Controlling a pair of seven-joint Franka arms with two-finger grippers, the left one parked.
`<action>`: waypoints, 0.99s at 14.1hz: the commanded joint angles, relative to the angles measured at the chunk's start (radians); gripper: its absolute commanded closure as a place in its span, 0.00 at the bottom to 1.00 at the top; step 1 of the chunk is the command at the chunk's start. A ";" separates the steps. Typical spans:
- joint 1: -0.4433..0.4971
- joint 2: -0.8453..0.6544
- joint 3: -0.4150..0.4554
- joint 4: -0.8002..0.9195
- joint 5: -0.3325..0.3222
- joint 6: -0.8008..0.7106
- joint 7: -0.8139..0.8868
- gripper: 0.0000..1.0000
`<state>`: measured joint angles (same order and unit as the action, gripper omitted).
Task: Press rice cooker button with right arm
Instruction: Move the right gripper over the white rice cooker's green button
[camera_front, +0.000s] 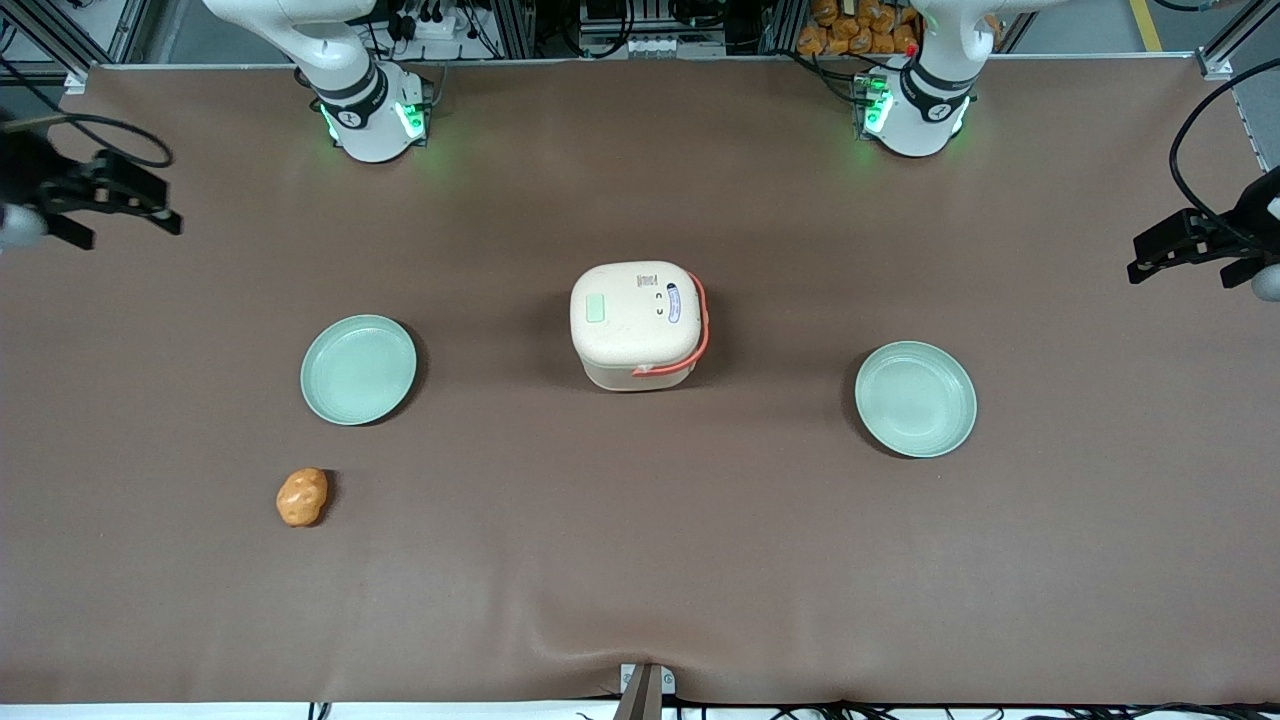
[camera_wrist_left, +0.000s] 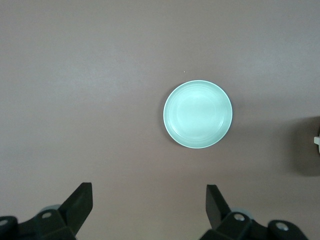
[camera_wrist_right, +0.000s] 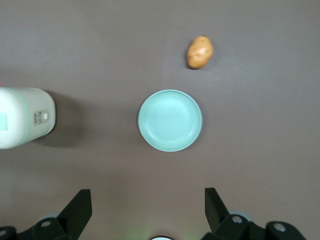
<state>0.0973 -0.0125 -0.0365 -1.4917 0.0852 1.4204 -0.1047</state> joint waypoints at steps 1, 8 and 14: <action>0.083 0.034 -0.003 0.008 0.008 0.008 0.037 0.00; 0.341 0.055 -0.003 0.008 0.034 0.165 0.403 0.00; 0.481 0.166 -0.005 0.007 0.021 0.261 0.606 0.00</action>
<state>0.5373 0.1160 -0.0269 -1.4934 0.1068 1.6511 0.4596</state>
